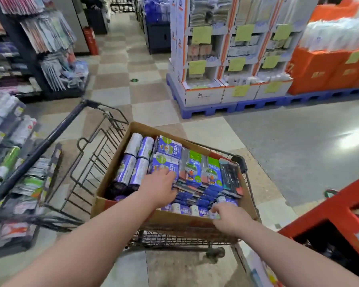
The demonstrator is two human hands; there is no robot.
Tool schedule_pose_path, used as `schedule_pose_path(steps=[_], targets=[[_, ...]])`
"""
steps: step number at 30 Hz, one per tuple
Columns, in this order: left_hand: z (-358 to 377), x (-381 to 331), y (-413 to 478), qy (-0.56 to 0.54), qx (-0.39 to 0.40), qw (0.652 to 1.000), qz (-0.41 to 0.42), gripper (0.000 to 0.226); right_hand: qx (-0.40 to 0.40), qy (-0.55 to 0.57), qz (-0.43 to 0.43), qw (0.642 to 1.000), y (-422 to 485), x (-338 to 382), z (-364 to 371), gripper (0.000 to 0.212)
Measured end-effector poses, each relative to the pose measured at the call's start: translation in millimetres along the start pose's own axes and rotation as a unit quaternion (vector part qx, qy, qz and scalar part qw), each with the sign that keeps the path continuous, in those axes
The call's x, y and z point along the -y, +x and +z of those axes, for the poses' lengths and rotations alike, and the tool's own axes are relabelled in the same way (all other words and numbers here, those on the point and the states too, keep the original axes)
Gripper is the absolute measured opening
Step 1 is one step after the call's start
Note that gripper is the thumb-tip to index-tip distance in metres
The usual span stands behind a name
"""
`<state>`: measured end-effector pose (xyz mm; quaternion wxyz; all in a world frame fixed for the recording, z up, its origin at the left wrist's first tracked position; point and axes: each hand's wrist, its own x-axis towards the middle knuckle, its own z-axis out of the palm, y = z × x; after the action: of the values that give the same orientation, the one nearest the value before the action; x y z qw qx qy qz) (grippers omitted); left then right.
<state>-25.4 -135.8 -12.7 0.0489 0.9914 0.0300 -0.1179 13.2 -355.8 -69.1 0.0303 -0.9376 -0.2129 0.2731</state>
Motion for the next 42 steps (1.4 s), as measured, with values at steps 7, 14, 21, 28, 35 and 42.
schedule_pose_path(steps=[7, 14, 21, 28, 35, 42], targets=[[34, -8, 43, -0.013, 0.072, 0.997, 0.037, 0.044, -0.007, 0.013, 0.048, 0.999, 44, -26, -34, 0.039], [72, -9, 76, -0.004, 0.151, 0.988, 0.006, 0.047, 0.049, 0.031, 0.077, 0.995, 105, -68, -32, 0.039], [105, -10, 102, -0.015, 0.249, 0.967, -0.046, 0.047, 0.14, 0.069, 0.121, 0.98, 155, -114, 12, 0.042], [138, -13, 115, -0.082, 0.326, 0.937, -0.095, 0.055, 0.196, 0.205, 0.21, 0.936, 193, -142, 69, 0.023], [160, -33, 139, -0.125, 0.355, 0.92, -0.11, 0.057, 0.199, 0.258, 0.314, 0.892, 205, -137, 90, 0.088], [181, -65, 167, -0.229, 0.37, 0.886, -0.161, 0.058, 0.123, 0.493, 0.371, 0.777, 188, -138, 93, 0.07]])
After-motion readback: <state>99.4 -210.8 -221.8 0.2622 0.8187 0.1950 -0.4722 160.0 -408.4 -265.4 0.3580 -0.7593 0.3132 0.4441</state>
